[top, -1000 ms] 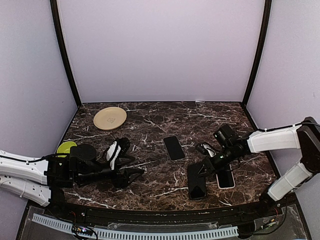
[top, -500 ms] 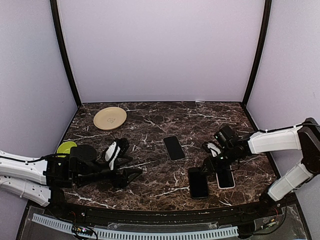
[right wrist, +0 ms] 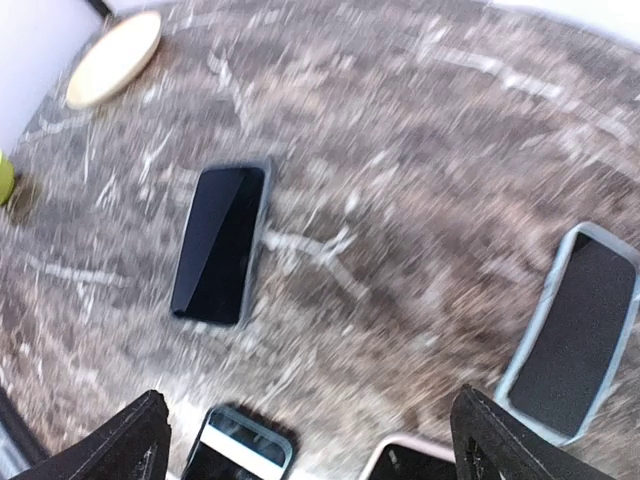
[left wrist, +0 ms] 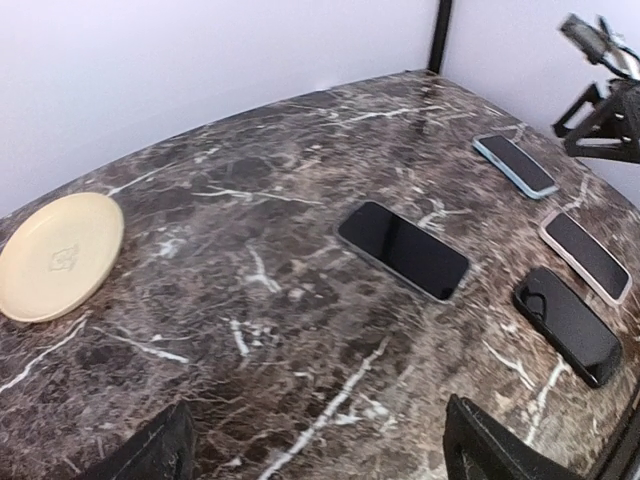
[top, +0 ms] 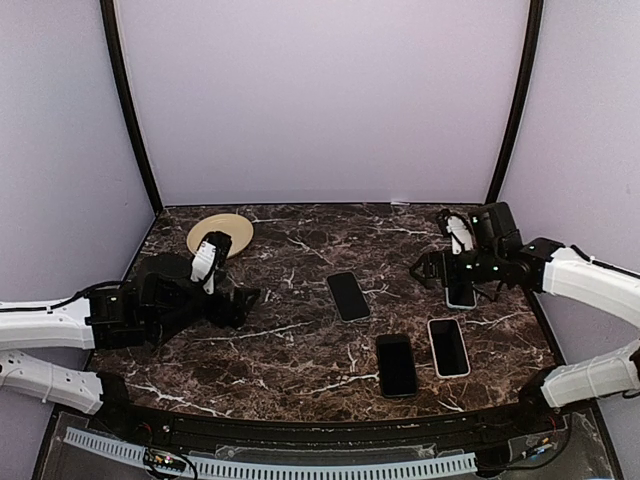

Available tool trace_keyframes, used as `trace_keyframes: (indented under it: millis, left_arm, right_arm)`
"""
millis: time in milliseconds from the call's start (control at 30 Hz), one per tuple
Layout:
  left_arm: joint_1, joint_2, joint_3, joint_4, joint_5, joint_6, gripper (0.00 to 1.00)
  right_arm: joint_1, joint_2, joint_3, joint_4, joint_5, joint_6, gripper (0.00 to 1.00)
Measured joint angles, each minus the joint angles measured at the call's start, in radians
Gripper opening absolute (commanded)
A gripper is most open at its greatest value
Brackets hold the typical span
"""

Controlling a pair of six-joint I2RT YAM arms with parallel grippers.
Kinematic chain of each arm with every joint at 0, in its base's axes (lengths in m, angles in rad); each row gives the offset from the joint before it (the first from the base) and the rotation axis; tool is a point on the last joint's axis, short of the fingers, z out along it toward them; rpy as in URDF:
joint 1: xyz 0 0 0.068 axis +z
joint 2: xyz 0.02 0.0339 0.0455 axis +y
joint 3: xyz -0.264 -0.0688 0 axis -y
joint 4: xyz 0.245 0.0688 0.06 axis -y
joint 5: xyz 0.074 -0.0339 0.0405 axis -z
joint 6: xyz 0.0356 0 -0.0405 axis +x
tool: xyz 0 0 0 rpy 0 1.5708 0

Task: Put the phone into the phone case
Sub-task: Place the phone with the phone case at the center of the board, then reset both arms

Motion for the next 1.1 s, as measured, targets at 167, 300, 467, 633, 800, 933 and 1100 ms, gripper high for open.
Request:
trace_keyframes:
  millis: [167, 300, 467, 633, 800, 933, 1100]
  left_arm:
    - [0.183, 0.008, 0.035, -0.026, 0.036, -0.002, 0.92]
    - [0.346, 0.055, 0.063, -0.024, 0.081, -0.002, 0.93]
    - [0.552, 0.135, 0.06, 0.044, 0.11, -0.001, 0.94]
    - [0.691, 0.206, 0.029, 0.16, 0.071, 0.0, 0.95]
    - [0.765, 0.324, -0.019, 0.299, -0.026, 0.035, 0.97]
    - [0.776, 0.396, -0.032, 0.401, -0.06, 0.102, 0.98]
    - [0.803, 0.4, -0.067, 0.554, -0.046, 0.19, 0.99]
  right_arm:
    - [-0.132, -0.029, -0.003, 0.084, 0.027, -0.048, 0.98]
    - [-0.272, -0.053, -0.07, 0.203, 0.034, -0.06, 0.99]
    - [-0.419, -0.112, -0.242, 0.45, 0.111, -0.063, 0.98]
    - [-0.508, -0.099, -0.408, 0.708, 0.192, -0.076, 0.98]
    - [-0.612, -0.014, -0.525, 0.964, 0.277, -0.085, 0.98]
    - [-0.645, 0.073, -0.613, 1.157, 0.312, -0.099, 0.98]
    - [-0.669, 0.137, -0.622, 1.342, 0.278, -0.108, 0.98]
